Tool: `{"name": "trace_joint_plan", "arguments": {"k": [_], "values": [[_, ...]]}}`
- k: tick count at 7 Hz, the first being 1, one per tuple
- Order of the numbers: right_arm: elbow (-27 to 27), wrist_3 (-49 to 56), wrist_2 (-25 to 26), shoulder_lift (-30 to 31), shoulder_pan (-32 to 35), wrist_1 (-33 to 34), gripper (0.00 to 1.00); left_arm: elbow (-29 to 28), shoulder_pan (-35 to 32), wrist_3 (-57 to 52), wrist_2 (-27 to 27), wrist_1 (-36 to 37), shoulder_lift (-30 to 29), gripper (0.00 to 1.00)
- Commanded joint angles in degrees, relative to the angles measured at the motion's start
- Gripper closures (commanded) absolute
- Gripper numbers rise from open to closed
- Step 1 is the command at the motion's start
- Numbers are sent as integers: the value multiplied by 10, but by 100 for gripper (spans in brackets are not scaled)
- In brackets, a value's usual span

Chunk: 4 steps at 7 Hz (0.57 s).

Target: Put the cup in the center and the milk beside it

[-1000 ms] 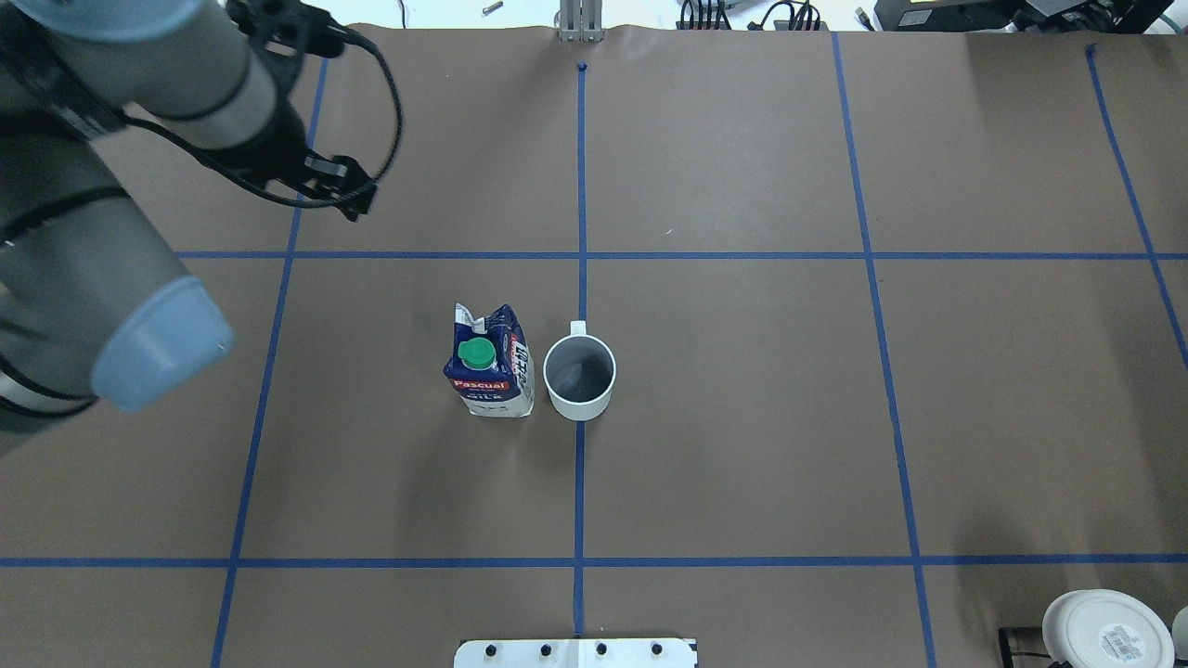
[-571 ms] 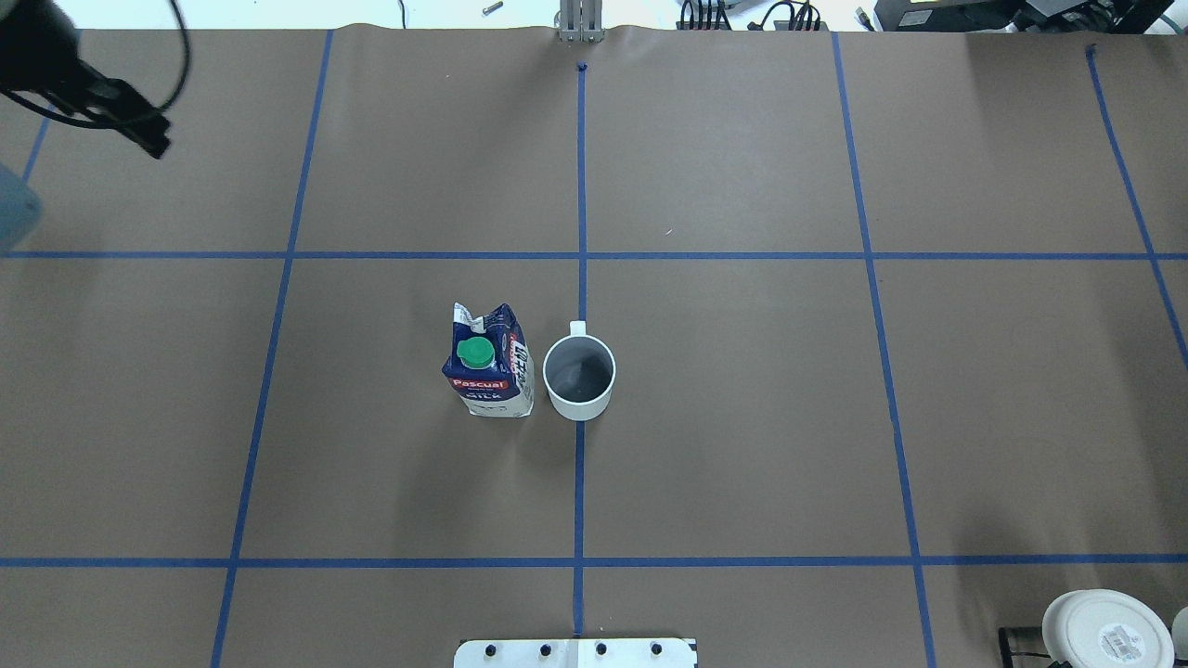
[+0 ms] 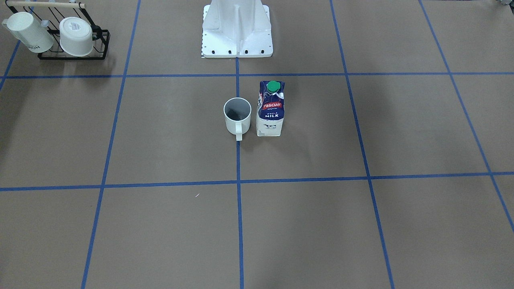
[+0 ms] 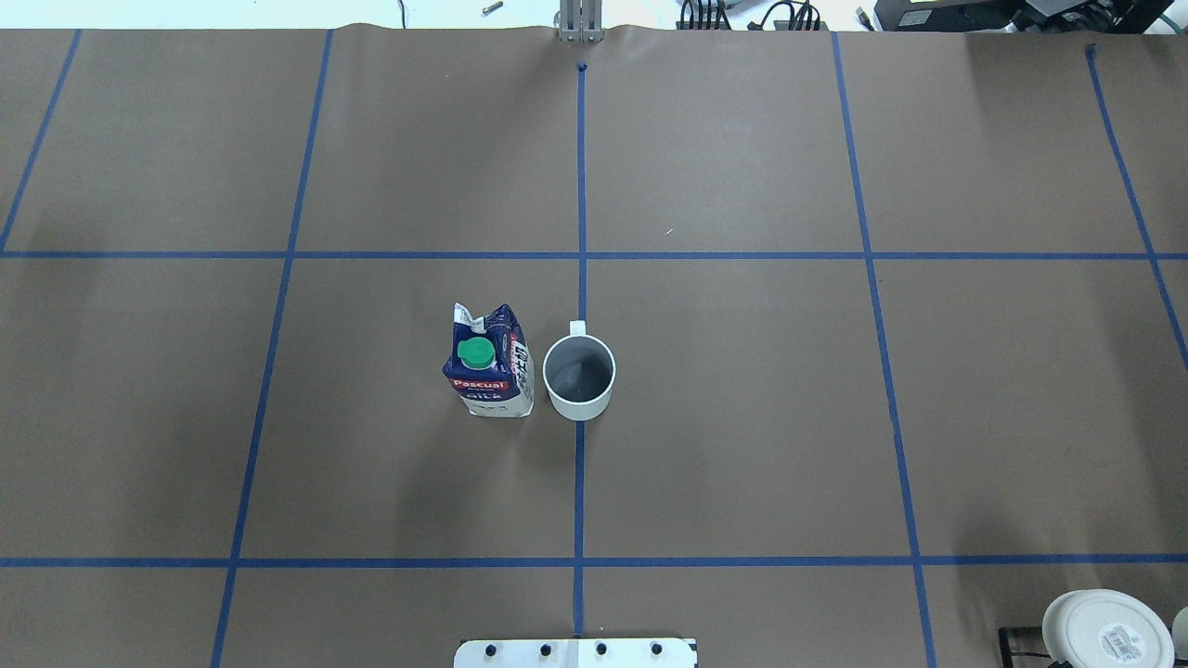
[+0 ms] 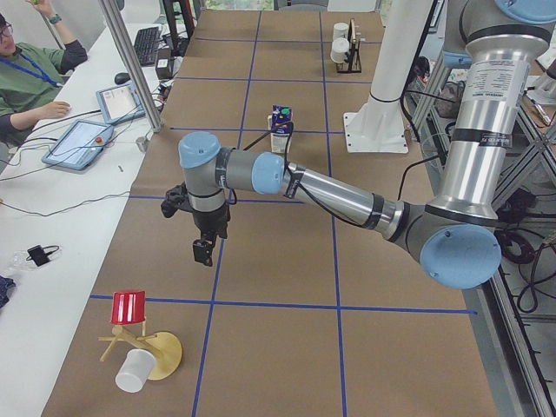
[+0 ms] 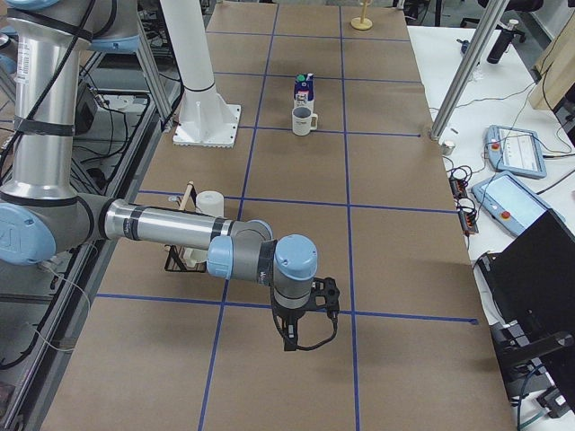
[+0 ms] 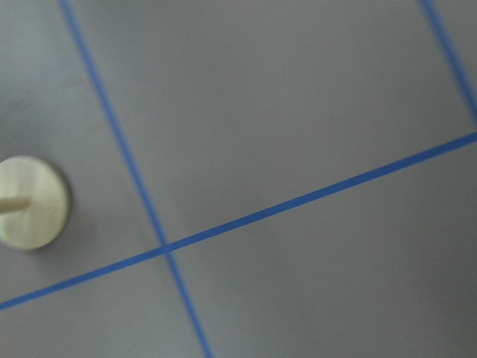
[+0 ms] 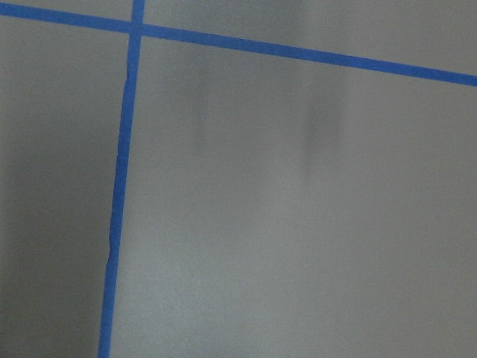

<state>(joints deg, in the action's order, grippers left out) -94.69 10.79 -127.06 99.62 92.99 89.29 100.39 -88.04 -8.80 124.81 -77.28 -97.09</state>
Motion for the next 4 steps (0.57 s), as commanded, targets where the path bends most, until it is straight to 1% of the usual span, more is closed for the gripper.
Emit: {"name": "trace_joint_plan", "arguments": {"k": [1, 2, 3, 4], "values": [[-1, 0, -12, -1, 0, -1, 0, -12, -44, -73, 40, -9, 49, 1], [-1, 0, -17, -1, -1, -2, 0, -13, -53, -75, 64, -10, 64, 1], [-2, 0, -17, -1, 0, -2, 0, -1, -54, -73, 62, -9, 67, 1], [-2, 0, -20, -1, 0, -2, 0, -1, -52, -72, 56, -10, 74, 1]]}}
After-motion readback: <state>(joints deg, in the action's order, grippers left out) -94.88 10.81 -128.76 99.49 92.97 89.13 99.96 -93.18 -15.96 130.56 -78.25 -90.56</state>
